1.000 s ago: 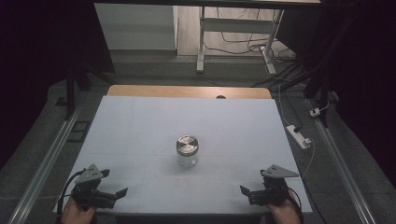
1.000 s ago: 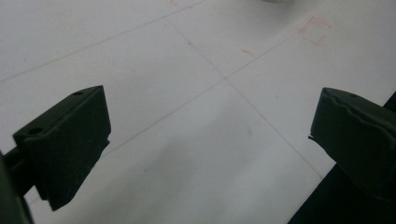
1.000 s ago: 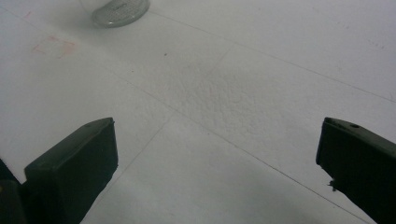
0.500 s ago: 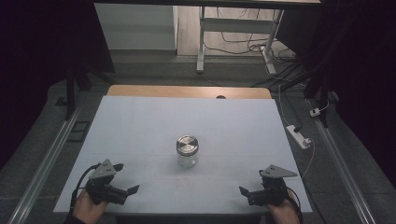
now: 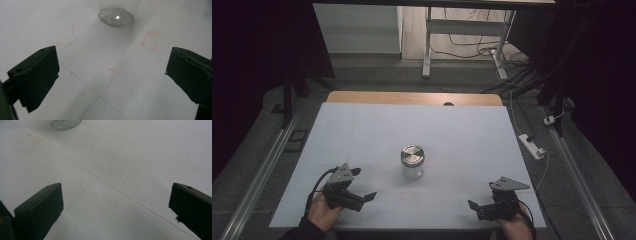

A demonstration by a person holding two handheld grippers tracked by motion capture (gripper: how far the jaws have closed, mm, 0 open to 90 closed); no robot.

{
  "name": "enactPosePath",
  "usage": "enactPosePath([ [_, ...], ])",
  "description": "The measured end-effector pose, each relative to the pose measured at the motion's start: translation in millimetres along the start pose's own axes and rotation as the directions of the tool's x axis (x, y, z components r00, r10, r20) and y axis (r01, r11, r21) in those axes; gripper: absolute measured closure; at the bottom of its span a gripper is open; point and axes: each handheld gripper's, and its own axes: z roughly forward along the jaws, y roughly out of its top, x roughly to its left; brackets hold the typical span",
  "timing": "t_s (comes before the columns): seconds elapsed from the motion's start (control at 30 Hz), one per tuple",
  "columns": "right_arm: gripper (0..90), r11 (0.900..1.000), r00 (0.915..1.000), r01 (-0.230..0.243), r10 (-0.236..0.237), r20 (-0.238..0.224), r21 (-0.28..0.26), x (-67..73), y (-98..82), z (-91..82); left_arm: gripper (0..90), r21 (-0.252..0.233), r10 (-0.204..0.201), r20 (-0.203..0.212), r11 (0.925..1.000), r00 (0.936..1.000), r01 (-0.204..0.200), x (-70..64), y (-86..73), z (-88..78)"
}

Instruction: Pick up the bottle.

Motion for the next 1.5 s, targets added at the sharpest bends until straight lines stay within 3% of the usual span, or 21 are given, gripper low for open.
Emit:
enactPosePath([
  [0.27,0.0,1.000,1.0000,0.004,-0.004,-0.001,0.003,0.5,0.1,0.3,0.0,-0.002,0.002,0.017,1.0000,0.9998,-0.002,0.9,14.3,16.9],
  [0.67,0.0,1.000,1.0000,0.007,-0.007,-0.006,0.002,0.5,0.0,0.1,0.0,0.036,0.018,0.049,0.9992,0.9987,-0.020,4.6,39.1,50.8],
  [1.0,0.0,1.000,0.9999,0.008,-0.008,-0.009,0.001,0.5,0.0,0.0,0.0,0.042,0.047,0.058,0.9979,0.9972,-0.050,4.1,57.3,79.0],
  [1.2,0.0,1.000,0.9999,0.009,-0.009,-0.010,0.003,0.6,0.0,0.2,0.0,0.048,0.083,0.084,0.9951,0.9930,-0.087,0.7,67.1,98.9],
  [1.5,0.0,1.000,0.9999,0.010,-0.010,-0.012,0.003,0.6,-0.1,0.2,0.0,0.037,0.106,0.113,0.9932,0.9879,-0.111,2.7,78.1,119.1],
])
